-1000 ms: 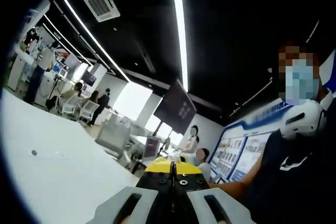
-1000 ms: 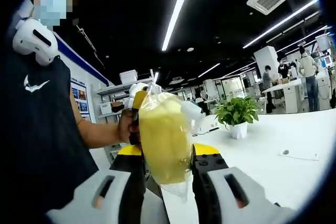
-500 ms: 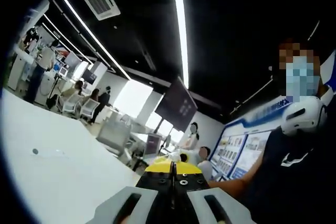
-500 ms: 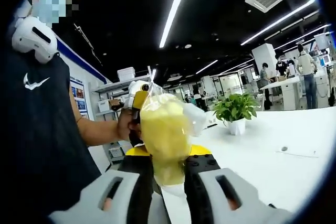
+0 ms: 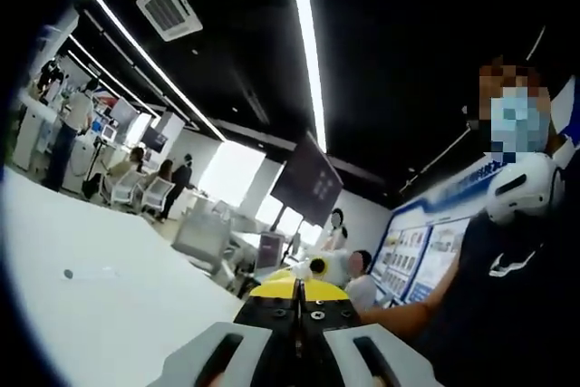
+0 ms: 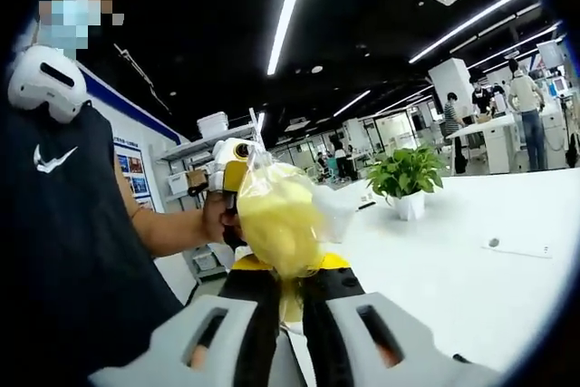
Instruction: Compare the silicone blocks by pressing each to a similar depth, holding the contact briefly, and releasing to observe deformation and rebound differences across the visible hardness samples.
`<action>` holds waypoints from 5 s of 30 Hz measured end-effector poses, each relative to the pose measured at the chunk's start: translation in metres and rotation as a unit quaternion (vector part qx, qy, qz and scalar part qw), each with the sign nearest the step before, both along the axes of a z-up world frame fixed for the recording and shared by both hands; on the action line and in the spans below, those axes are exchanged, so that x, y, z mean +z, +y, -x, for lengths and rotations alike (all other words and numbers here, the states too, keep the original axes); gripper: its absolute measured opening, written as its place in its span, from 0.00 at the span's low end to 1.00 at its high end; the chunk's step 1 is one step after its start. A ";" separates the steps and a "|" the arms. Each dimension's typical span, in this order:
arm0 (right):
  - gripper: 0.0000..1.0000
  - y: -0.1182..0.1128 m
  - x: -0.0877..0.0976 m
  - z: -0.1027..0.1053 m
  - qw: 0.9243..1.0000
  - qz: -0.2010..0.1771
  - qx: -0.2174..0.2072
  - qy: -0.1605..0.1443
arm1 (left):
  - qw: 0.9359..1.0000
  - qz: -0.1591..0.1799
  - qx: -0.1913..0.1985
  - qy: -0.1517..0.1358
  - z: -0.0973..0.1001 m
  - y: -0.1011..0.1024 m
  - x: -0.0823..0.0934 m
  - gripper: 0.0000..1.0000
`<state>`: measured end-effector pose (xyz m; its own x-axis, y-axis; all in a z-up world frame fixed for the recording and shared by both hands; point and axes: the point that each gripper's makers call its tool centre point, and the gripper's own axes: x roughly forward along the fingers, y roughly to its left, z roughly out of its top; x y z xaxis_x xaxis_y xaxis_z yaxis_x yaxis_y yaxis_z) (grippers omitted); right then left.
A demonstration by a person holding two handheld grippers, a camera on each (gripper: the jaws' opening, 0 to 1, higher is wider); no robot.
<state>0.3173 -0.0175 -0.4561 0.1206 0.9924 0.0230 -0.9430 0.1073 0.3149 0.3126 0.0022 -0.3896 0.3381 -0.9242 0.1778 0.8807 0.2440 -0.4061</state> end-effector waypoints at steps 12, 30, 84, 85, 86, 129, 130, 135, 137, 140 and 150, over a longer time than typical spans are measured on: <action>0.00 0.003 -0.002 0.007 0.999 0.031 0.006 0.020 | 1.000 -0.001 0.021 -0.007 -0.004 0.007 -0.006 0.00; 0.00 0.001 -0.015 0.000 0.999 0.040 0.004 0.037 | 0.997 -0.049 0.048 -0.036 -0.011 0.002 -0.015 0.00; 0.90 -0.009 0.001 -0.027 0.995 0.013 -0.085 -0.051 | 0.994 -0.048 0.084 -0.055 -0.002 0.016 0.007 0.00; 0.96 -0.010 0.002 -0.029 0.994 0.011 -0.093 -0.051 | 0.994 -0.047 0.084 -0.054 -0.002 0.016 0.007 0.00; 0.96 -0.012 0.003 -0.028 0.995 0.009 -0.091 -0.047 | 0.994 -0.047 0.084 -0.054 -0.002 0.015 0.007 0.00; 0.96 -0.157 -0.111 -0.058 0.937 0.144 -0.307 -0.081 | 0.985 -0.003 0.149 0.082 -0.027 0.058 -0.070 0.00; 0.96 -0.159 -0.119 -0.055 0.935 0.154 -0.308 -0.081 | 0.985 -0.003 0.152 0.086 -0.029 0.060 -0.074 0.00; 0.97 -0.170 -0.141 -0.048 0.932 0.163 -0.313 -0.081 | 0.981 0.005 0.157 0.113 -0.034 0.067 -0.092 0.00; 0.97 -0.174 -0.150 -0.045 0.931 0.165 -0.318 -0.076 | 0.979 0.010 0.160 0.123 -0.036 0.069 -0.098 0.00; 0.96 -0.180 -0.165 -0.042 0.926 0.184 -0.321 -0.076 | 0.976 0.019 0.166 0.138 -0.039 0.073 -0.107 0.00; 0.96 -0.191 -0.203 -0.027 0.920 0.210 -0.328 -0.046 | 0.966 0.025 0.172 0.190 -0.043 0.087 -0.141 0.00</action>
